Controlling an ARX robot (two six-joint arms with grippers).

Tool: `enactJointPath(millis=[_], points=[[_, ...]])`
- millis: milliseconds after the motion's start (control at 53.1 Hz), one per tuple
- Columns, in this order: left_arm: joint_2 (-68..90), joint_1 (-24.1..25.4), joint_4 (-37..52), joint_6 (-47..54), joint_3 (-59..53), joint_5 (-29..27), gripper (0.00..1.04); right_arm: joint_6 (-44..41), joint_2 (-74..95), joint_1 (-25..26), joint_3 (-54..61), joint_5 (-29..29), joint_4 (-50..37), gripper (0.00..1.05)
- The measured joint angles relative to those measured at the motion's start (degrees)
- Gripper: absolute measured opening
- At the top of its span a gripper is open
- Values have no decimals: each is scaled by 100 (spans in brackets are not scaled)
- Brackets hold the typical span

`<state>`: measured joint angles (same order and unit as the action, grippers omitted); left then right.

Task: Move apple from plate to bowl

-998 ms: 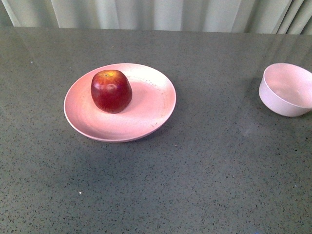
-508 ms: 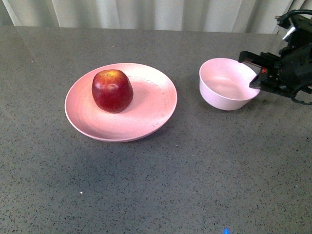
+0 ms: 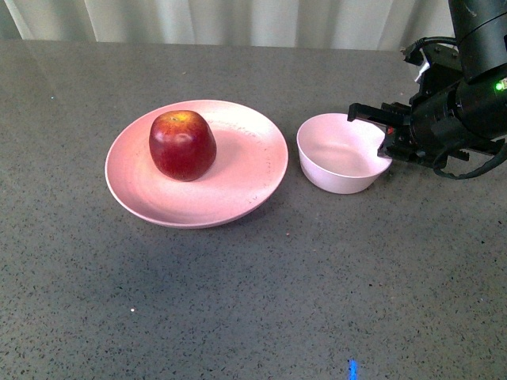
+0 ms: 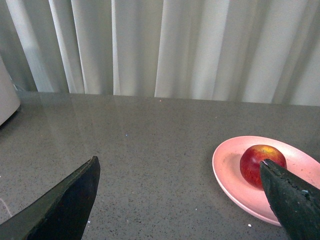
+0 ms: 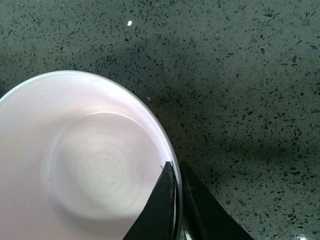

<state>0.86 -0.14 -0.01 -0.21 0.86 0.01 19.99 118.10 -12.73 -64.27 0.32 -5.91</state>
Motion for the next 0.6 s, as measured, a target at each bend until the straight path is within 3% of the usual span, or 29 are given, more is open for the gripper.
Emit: enactJointPath(millis=[113, 433, 602], points=[[0, 0, 0, 0, 0, 0, 96, 0, 4, 0, 0, -37, -46, 2], [0, 0, 0, 0, 0, 0, 96, -409, -774, 199, 535, 22, -566, 66], [0, 0, 0, 0, 0, 0, 96, -841, -1644, 428, 1086, 31, -863, 89]])
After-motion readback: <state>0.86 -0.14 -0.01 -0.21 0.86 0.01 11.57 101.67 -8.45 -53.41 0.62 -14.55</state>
